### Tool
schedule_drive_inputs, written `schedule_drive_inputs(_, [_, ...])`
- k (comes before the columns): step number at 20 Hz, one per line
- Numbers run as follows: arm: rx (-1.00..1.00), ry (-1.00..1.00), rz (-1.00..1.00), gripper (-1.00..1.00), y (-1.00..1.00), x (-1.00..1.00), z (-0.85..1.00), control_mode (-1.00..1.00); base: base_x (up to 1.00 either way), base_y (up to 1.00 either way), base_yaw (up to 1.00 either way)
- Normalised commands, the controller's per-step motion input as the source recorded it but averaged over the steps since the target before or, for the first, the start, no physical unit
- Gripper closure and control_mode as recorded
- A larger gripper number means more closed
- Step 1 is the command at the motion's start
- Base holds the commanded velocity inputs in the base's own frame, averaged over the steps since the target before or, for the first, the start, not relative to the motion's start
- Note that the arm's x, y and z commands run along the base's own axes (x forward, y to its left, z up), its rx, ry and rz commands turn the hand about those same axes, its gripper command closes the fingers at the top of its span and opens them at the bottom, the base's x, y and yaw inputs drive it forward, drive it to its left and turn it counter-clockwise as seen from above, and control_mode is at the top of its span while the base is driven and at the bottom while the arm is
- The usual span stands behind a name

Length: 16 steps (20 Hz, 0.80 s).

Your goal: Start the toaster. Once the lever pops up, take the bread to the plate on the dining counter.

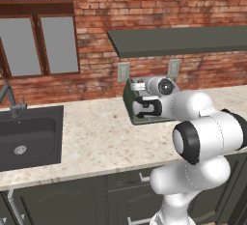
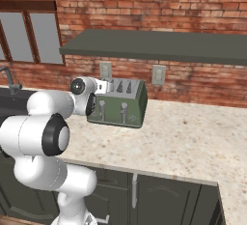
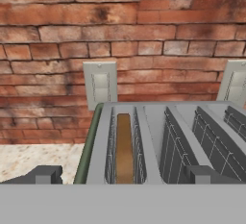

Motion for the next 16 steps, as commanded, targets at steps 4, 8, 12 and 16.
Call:
schedule_drive_inputs(4, [0.0,0.0,0.0,-1.0,0.0,0.0,0.0,-1.0,0.0,0.0,0.0])
schedule_drive_inputs(8, [0.0,0.0,0.0,-1.0,0.0,0.0,0.0,-1.0,0.0,0.0,0.0])
schedule_drive_inputs(12, [0.0,0.0,0.0,-1.0,0.0,0.0,0.0,-1.0,0.0,0.0,0.0])
schedule_drive_inputs(16, [0.0,0.0,0.0,-1.0,0.0,0.0,0.0,-1.0,0.0,0.0,0.0])
